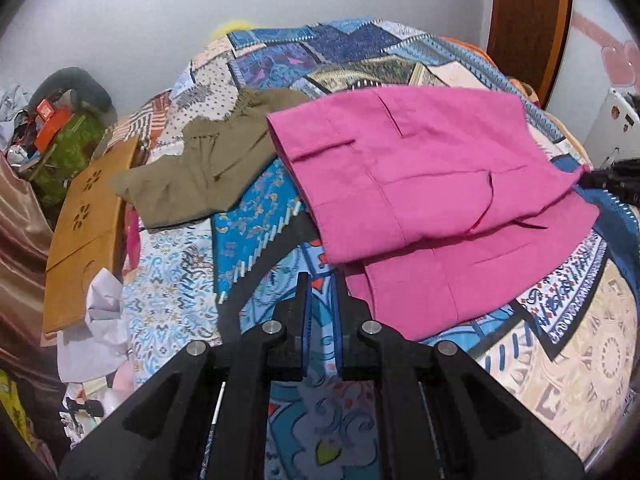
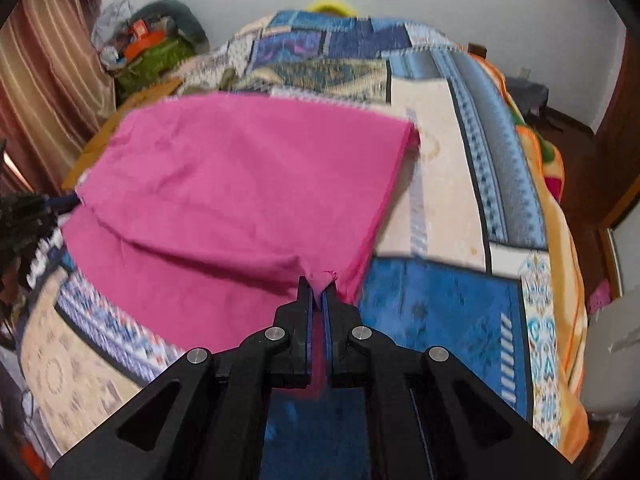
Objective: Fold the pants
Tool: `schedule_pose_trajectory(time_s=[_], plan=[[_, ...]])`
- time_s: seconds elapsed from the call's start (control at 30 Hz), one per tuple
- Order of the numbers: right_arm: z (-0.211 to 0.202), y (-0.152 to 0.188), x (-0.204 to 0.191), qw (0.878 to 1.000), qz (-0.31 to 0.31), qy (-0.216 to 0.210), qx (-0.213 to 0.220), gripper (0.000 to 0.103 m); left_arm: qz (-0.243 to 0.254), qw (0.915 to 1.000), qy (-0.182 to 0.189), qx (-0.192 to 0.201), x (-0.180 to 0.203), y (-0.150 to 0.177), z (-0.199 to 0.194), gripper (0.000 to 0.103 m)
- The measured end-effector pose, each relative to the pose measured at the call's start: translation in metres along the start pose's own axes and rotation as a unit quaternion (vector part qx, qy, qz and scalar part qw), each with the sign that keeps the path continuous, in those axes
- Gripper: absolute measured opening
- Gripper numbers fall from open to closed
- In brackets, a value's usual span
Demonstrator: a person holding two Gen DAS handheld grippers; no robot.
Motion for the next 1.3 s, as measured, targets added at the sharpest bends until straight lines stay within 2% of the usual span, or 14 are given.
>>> schedule_pose_trajectory(time_s=[0.1,0.2,0.27,0.3,0.33,0.37,0.43,0.6,0.73,0.87,1.17,1.2,1.3], plan=[[-0.006,0.008,-0.001,1.0,-0.008,0.017,-0.01,0.005,0.004,0.9998,-0.008,0.018,-0.004,-0.007,-0.016,0.009],[-0.02,0.009,-0.002,1.0,-0.008,0.022,-0.002,0.008,0.011,0.9996,-0.008,0.026,-0.002,-0.017,-0.027,0.01],[-0.029,0.006,-0.004,1.0,-0.004,0.022,0.007,0.03,0.007,0.9997,0.01,0.02,0.004,-0.024,-0.029,0.019],[-0.033,0.003,-0.007,1.0,-0.001,0.021,0.014,0.05,0.01,0.9996,0.019,0.016,0.009,-0.027,-0.028,0.03],[-0.036,0.0,-0.01,0.999,0.001,0.02,0.026,0.062,0.015,0.9995,0.021,0.016,0.014,-0.029,-0.027,0.041],[-0.039,-0.003,-0.013,0.999,0.001,0.017,0.04,0.063,0.027,0.9993,0.021,0.018,0.022,-0.03,-0.026,0.045],[-0.041,-0.008,-0.025,0.999,-0.008,0.006,0.053,0.063,0.052,0.9983,0.015,0.021,0.035,-0.03,-0.023,0.053],[-0.027,-0.014,-0.052,0.998,-0.028,-0.027,0.05,0.063,0.117,0.993,0.013,-0.014,0.066,-0.023,0.0,0.053],[-0.007,-0.012,-0.069,0.998,-0.048,-0.039,0.034,0.063,0.157,0.9875,-0.005,-0.007,0.084,-0.021,0.012,0.053],[0.012,-0.012,-0.083,0.996,-0.065,-0.051,0.018,0.063,0.136,0.9907,0.008,-0.006,0.083,-0.033,0.021,0.053],[0.037,-0.029,-0.101,0.994,-0.073,-0.077,0.015,0.063,0.087,0.9953,0.043,0.006,0.07,-0.071,0.02,0.053],[0.039,-0.031,-0.103,0.994,-0.076,-0.077,0.017,0.061,0.083,0.9955,0.046,0.008,0.068,-0.074,0.018,0.053],[0.041,-0.039,-0.104,0.994,-0.072,-0.08,0.031,0.037,0.079,0.9949,0.062,0.009,0.068,-0.077,0.013,0.053]])
Point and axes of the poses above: each gripper's, at about its wrist camera, not at the fingertips, and z roughly the way its jaws point, x to its right, y to its underside, the point moved 1 cm from there along z, roughly the way its jaws point, and after that the axes turned 5 degrees about x, right-handed, at the moved point
